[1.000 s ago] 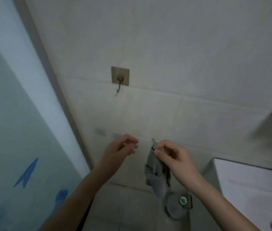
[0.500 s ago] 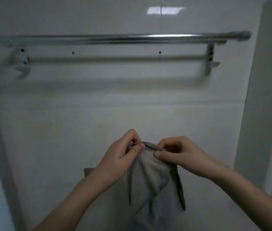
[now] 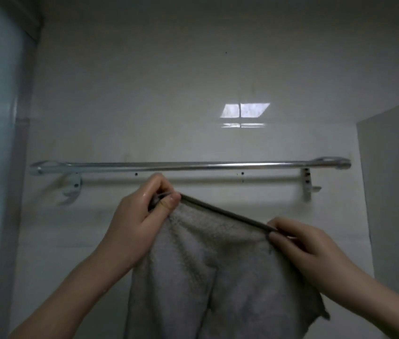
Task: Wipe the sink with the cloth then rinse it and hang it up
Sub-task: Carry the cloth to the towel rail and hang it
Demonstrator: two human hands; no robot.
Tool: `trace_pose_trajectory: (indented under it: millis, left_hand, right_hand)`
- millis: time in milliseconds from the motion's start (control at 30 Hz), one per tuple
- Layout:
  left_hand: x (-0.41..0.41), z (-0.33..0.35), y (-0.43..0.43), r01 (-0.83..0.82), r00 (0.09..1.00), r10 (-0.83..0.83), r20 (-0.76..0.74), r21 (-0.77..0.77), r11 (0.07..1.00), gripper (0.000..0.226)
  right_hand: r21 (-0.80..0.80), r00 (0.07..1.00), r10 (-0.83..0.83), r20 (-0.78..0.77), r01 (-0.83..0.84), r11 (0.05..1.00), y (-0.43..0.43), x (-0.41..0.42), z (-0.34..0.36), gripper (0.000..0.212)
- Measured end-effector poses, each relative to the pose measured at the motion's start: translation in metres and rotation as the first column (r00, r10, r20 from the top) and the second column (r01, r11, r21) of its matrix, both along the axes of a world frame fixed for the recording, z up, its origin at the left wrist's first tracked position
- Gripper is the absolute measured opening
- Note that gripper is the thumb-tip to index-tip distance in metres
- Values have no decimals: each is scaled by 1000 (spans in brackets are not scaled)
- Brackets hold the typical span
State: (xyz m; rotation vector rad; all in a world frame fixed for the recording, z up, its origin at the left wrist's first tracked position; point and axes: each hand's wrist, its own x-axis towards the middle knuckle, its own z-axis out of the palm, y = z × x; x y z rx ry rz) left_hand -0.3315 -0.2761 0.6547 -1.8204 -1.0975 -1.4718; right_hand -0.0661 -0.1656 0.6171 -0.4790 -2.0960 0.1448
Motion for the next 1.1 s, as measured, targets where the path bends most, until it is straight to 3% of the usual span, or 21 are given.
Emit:
trace_pose_trajectory:
  millis: [167, 333, 500, 633, 733, 933, 1033, 1100]
  left_hand:
    - [-23, 44, -22, -113, 984, 128, -126, 114, 987, 13]
    - [-43, 96, -12, -184, 953, 220, -207, 180, 966, 16]
    - [-66, 142, 26, -306, 910, 328, -254, 120, 944, 17]
    - [-78, 155, 55, -369, 901, 363, -238, 19, 929, 19]
    - [-85, 150, 68, -401, 894, 349, -281, -152, 904, 14]
    - [-89, 144, 67, -240, 967, 166, -193, -476, 846, 8]
    - [-87, 144, 64, -244, 964, 152, -216, -504, 829, 12]
    - [-87, 146, 60, -252, 962, 161, -221, -488, 836, 20]
  right_hand:
    - [300, 999, -18, -35, 28, 953, -18, 3, 71, 29]
    - [482, 983, -180, -37, 175, 858, -8, -6, 144, 24]
    - [470, 934, -356, 17, 307, 828, 33, -35, 206, 31]
    - [368, 945, -327, 21, 296, 881, 68, -51, 221, 42]
    - [352, 920, -356, 162, 283, 892, 86, -59, 205, 45]
    - [37, 936, -130, 326, 124, 992, 84, -47, 185, 35]
    - [116, 941, -134, 312, 103, 988, 77, -44, 185, 19]
    - [189, 959, -111, 262, 62, 980, 73, -42, 185, 24]
